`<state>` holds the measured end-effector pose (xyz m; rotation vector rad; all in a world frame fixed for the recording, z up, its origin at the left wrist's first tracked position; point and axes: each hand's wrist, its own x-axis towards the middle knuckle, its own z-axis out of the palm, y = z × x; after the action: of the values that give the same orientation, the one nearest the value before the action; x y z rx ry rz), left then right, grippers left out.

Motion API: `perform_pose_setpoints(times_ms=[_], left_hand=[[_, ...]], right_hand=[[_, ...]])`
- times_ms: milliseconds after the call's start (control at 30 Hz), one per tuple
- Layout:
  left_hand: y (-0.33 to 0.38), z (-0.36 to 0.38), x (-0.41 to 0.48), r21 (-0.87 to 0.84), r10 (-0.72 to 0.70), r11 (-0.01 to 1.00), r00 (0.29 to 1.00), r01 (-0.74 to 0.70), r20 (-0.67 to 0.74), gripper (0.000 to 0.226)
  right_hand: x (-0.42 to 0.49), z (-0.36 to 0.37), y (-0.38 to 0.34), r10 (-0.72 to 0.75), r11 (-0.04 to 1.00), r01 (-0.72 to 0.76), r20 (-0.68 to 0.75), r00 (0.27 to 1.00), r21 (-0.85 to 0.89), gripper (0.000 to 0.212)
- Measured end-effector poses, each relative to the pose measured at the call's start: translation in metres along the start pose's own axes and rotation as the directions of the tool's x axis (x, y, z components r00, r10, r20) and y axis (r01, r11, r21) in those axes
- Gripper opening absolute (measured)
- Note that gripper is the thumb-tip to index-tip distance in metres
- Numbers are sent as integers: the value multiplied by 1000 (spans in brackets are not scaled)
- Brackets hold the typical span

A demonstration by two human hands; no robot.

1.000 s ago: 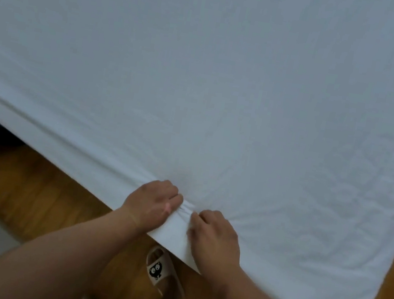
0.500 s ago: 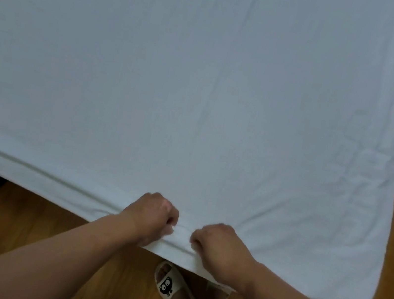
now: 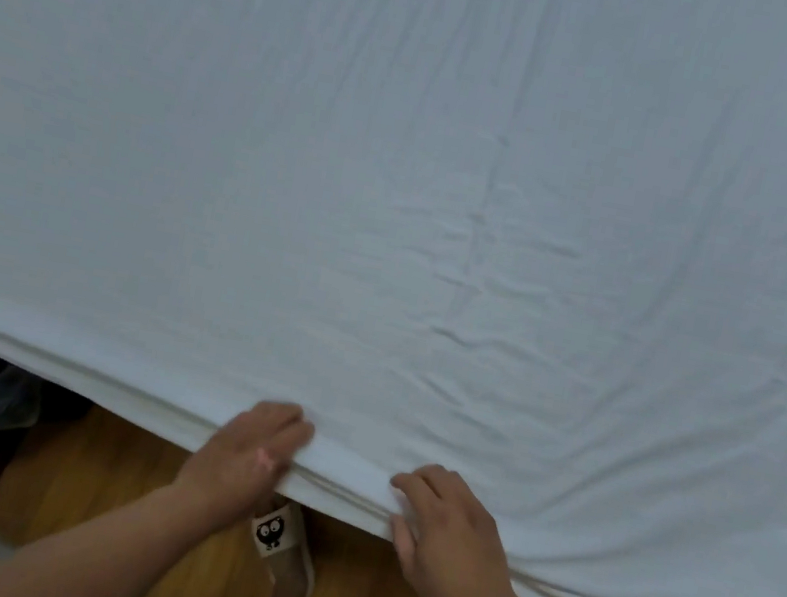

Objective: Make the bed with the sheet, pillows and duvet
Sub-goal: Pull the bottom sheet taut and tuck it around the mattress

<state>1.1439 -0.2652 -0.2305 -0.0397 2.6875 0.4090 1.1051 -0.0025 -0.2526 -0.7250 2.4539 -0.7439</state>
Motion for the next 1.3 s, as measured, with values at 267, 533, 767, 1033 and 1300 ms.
perform_pose_setpoints(times_ms=[267, 533, 767, 1033, 1300], left_hand=[[-137, -27, 6, 155, 184, 971, 983, -180, -18, 19], [-156, -27, 35, 200, 157, 964, 982, -176, 106, 24], [-158, -16, 12, 216, 190, 940, 932, -264, 310, 16], [-223, -38, -29, 25, 159, 986, 973, -165, 170, 41], [-407, -95, -55, 201, -179, 967, 978, 154, 110, 59]], right_hand=[[97, 75, -121, 48, 988, -53, -40, 998, -144, 20], [119, 85, -134, 177, 925, -160, 19, 984, -346, 18], [89, 97, -133, 177, 963, -165, 39, 983, -215, 19], [101, 108, -168, 188, 956, -178, 18, 982, -232, 18], [204, 176, -288, -57, 991, 54, -21, 998, -119, 27]])
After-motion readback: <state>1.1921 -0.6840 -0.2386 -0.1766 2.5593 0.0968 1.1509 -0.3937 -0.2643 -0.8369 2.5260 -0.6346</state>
